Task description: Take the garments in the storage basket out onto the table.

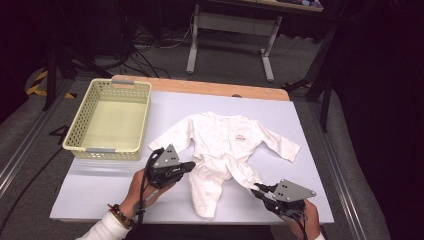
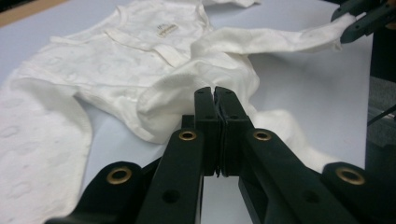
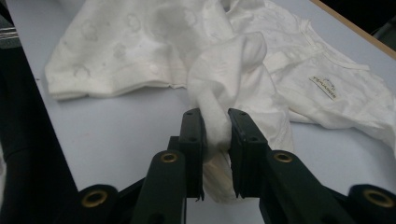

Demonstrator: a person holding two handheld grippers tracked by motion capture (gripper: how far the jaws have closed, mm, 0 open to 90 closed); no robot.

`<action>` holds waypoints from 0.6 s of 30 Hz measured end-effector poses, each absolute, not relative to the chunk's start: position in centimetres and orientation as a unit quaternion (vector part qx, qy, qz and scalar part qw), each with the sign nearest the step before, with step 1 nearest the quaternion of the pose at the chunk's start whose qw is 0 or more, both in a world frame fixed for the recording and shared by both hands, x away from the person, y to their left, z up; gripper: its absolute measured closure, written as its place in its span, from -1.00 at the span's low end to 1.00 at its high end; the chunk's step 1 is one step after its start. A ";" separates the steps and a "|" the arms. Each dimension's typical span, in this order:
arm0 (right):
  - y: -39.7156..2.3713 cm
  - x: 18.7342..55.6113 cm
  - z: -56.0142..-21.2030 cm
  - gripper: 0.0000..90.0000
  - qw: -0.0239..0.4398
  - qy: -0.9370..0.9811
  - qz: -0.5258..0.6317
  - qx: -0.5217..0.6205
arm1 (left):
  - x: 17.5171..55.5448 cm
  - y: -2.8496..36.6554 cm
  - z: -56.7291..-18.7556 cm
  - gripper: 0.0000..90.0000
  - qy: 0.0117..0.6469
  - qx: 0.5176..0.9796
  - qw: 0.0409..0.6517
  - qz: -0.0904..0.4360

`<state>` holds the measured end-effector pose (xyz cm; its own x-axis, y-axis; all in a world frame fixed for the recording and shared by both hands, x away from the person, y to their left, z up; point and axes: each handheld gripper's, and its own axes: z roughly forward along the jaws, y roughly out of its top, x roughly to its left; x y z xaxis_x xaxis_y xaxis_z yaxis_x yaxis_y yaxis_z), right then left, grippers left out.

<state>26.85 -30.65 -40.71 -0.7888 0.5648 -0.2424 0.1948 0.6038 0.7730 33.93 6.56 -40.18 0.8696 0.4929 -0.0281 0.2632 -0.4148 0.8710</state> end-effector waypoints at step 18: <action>-29.3 25.0 -40.9 0.50 0.212 0.874 0.398 0.181 | 33.5 10.4 -40.3 0.95 0.265 0.828 0.470 0.152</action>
